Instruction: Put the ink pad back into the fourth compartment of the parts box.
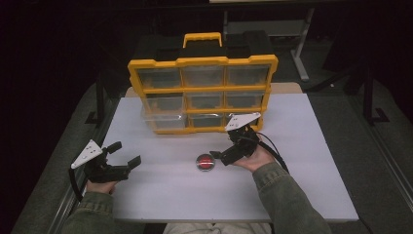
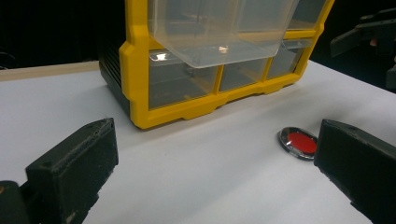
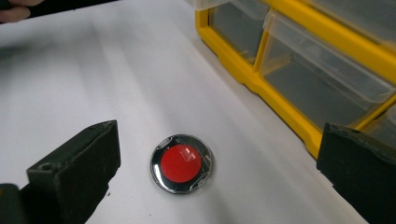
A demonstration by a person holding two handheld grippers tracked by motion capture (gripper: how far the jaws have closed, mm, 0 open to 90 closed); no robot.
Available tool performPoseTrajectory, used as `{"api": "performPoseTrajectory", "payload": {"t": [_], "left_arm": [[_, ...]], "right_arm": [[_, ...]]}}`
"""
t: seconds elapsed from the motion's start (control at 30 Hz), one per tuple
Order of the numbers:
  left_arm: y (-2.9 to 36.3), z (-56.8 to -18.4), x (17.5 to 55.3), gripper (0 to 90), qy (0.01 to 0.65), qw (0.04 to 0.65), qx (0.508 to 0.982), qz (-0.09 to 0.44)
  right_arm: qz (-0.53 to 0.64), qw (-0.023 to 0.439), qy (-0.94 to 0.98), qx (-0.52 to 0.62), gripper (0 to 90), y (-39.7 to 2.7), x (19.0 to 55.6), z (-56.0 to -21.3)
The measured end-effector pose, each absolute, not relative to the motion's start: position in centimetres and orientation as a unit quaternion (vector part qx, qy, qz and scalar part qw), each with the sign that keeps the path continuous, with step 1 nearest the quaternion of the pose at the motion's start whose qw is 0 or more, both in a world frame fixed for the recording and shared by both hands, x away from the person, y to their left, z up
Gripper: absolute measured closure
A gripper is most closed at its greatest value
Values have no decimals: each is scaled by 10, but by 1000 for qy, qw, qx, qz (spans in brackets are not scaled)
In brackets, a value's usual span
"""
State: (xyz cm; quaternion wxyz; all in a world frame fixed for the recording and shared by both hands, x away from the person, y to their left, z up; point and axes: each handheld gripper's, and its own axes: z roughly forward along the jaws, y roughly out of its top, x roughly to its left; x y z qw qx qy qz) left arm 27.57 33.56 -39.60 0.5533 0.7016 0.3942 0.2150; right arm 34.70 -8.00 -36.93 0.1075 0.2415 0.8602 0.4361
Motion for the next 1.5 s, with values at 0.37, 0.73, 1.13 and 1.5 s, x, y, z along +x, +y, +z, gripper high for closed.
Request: {"api": "performPoseTrajectory", "payload": {"t": [0.37,0.73,1.13,1.5], "left_arm": [[335,-396,276,0,392,554,702,216],[335,-395,276,0,392,554,702,216],[333,-397,278,0,389,551,708,211],[333,-397,279,0,390,551,709,205]], "right_arm": [[401,91,882,232,0,-60,356,-386],[380,81,895,220,0,-42,361,-404],[342,72,913,210,0,-25,363,-423],[329,62,921,201,0,-20,367,-434]]}}
